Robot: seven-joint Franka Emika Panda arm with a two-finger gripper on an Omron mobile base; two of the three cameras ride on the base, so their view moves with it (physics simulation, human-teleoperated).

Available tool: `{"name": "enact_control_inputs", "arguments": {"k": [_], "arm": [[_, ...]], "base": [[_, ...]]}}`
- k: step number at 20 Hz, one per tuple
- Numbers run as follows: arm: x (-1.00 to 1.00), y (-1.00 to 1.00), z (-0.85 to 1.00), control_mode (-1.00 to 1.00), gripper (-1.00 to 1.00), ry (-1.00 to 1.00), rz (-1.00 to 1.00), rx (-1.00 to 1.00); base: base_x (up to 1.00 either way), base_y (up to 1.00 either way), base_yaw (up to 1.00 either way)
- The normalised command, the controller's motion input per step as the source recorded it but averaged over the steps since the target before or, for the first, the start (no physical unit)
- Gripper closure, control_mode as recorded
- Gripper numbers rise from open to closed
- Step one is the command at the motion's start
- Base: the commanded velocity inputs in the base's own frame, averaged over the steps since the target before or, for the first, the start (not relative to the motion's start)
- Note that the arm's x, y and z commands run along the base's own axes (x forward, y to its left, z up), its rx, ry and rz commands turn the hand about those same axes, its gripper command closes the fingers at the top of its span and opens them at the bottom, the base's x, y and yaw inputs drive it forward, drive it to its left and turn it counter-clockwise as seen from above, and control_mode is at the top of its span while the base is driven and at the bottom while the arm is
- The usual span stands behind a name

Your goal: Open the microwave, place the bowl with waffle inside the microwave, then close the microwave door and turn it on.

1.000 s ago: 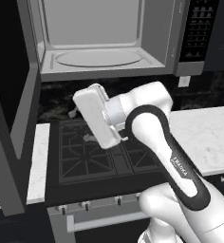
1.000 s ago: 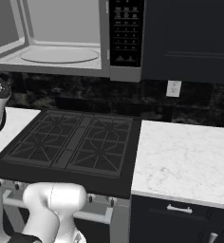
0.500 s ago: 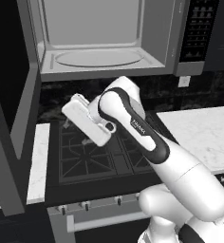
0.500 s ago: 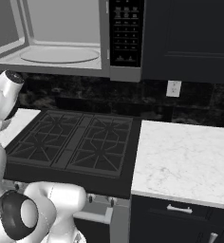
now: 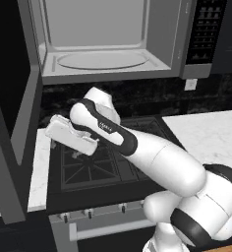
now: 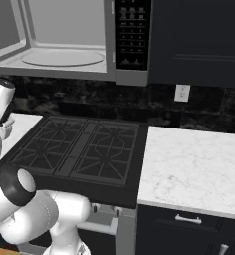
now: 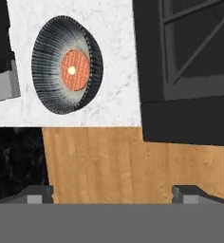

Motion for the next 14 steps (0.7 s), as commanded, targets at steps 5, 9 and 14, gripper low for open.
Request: {"name": "enact_control_inputs", "arguments": {"k": [5,9,14], "arm": [[0.06,0.38,-0.54,-1.00,-1.00,-0.27,0.10,-0.03],[0.18,0.40,-0.41,-1.00,-1.00,-0.13,0.01,0.00],[0.47,0.34,-0.31,-1.00,-1.00,-0.05,0.00,-0.01]], "base": [[0.00,0.00,0.00],[0.00,0.00,0.00],[0.00,0.00,0.00]]}}
